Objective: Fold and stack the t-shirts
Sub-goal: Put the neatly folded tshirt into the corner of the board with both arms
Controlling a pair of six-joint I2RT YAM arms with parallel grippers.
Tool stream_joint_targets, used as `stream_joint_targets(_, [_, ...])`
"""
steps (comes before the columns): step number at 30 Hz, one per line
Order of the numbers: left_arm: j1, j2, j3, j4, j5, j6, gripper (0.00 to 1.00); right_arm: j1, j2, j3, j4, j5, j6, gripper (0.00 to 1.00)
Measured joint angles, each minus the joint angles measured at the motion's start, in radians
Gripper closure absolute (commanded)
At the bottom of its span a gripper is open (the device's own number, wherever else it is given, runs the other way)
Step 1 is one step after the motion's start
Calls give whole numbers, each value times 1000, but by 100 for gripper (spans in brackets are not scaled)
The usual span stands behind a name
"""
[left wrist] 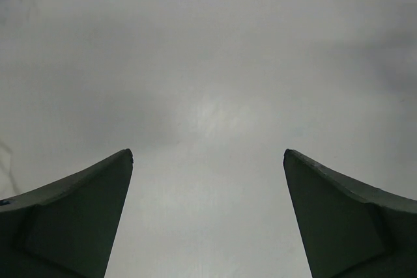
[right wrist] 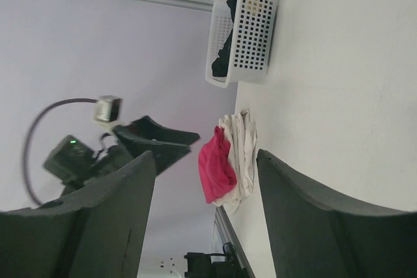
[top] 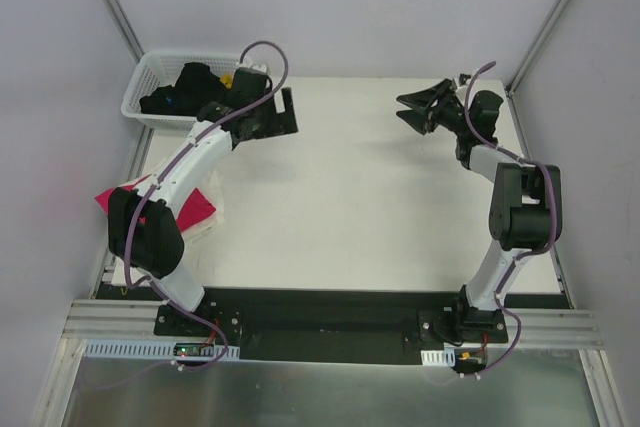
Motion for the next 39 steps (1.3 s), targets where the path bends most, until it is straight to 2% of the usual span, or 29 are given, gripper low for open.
stream_joint_targets(3, [-59,4,111,95,-4,58,1,6,0,61,-101,2,-81,32])
stream_joint_targets(5, [-67,4,147,161,-3,86,1,6,-9,135,-247,29,-203,29])
stream_joint_targets(7, [-64,4,157,213,-3,109,1,6,-34,225,-463,90,-355,28])
stream_joint_targets(10, [-57,18,174,265,9,135,1,13,-83,380,-783,257,-581,26])
stream_joint_targets(12, [-55,31,189,295,29,146,1,24,-126,460,-935,382,-699,26])
stream_joint_targets(17, [-60,38,193,397,89,173,1,95,-319,508,-1164,740,-935,25])
stream_joint_targets(22, [-74,-8,130,508,120,214,1,170,-502,410,-1189,977,-1070,23])
stream_joint_targets(26, [-101,-66,68,578,114,277,1,188,-589,278,-1112,1080,-1127,23])
stream_joint_targets(30, [-170,-158,-45,694,22,400,1,213,-639,127,-1009,1154,-1168,23])
stream_joint_targets(34, [-267,-192,-101,796,-114,544,1,242,-637,104,-967,1195,-1193,23])
stream_joint_targets(39, [-320,-163,-101,846,-220,641,1,257,-637,104,-925,1207,-1199,24])
